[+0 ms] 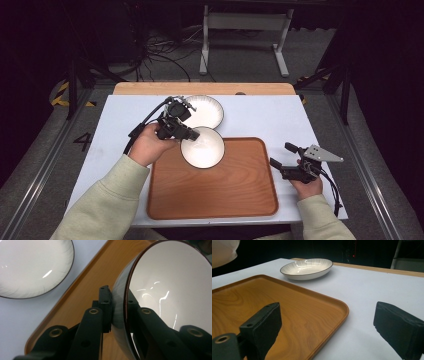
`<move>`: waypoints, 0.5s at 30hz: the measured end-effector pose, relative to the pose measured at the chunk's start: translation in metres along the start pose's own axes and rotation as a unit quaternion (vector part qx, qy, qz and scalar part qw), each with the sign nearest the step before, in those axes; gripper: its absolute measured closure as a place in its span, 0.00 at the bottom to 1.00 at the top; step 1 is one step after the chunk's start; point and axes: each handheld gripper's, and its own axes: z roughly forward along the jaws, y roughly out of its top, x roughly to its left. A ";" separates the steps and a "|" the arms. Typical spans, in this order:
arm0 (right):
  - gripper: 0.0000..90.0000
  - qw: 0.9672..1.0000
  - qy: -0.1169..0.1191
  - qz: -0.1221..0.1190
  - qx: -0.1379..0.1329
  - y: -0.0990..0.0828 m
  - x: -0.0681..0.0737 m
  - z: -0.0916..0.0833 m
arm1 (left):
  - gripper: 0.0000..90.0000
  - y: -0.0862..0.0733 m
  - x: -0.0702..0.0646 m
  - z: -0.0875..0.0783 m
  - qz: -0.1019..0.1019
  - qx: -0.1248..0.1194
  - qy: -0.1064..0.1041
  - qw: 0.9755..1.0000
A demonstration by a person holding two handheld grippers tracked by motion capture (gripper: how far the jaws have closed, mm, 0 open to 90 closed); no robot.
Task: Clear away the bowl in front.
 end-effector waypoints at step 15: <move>0.09 1.000 -0.001 0.000 0.001 0.000 0.000 0.000 | 0.91 -0.009 -0.006 0.033 0.003 0.031 -0.005 1.000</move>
